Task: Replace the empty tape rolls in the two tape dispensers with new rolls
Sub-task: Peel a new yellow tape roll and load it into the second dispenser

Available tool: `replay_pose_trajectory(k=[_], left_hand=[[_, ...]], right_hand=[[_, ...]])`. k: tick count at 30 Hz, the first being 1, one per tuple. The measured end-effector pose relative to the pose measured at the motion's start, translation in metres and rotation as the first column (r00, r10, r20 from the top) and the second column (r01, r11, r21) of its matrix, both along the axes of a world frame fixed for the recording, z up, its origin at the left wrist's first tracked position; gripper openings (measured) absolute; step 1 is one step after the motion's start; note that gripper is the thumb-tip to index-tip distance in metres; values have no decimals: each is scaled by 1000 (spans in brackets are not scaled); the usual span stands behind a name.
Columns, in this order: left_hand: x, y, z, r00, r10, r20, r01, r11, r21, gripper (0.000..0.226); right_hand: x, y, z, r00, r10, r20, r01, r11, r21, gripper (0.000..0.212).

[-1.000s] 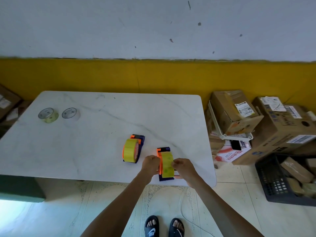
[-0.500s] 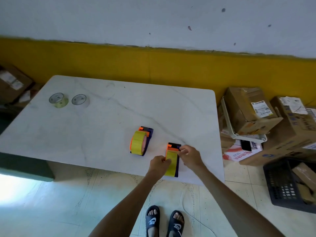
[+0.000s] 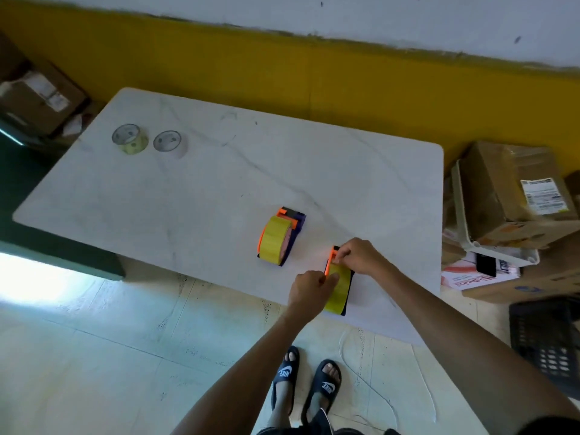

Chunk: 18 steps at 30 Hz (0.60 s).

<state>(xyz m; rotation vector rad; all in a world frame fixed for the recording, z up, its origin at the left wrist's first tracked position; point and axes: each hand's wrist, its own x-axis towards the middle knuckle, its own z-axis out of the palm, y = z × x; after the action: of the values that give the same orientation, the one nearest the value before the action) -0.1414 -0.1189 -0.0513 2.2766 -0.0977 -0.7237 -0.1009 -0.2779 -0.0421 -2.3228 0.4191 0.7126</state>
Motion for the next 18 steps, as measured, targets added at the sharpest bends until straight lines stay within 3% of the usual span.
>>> replay_pose_trajectory(k=[10, 13, 16, 18], left_hand=[[6, -10, -1, 999, 15, 40, -19, 994, 112, 62], [4, -11, 0, 998, 19, 65, -28, 990, 135, 60], [1, -8, -1, 980, -93, 178, 54, 976, 209, 41], [-1, -6, 1, 980, -81, 183, 47, 983, 180, 37]], right_hand=[[13, 0, -6, 956, 289, -58, -295, 933, -208, 23], [6, -4, -9, 933, 359, 12, -347, 910, -228, 45], [-1, -12, -12, 916, 397, 54, -379, 902, -205, 33], [-4, -13, -12, 930, 365, 51, -348, 915, -204, 30]])
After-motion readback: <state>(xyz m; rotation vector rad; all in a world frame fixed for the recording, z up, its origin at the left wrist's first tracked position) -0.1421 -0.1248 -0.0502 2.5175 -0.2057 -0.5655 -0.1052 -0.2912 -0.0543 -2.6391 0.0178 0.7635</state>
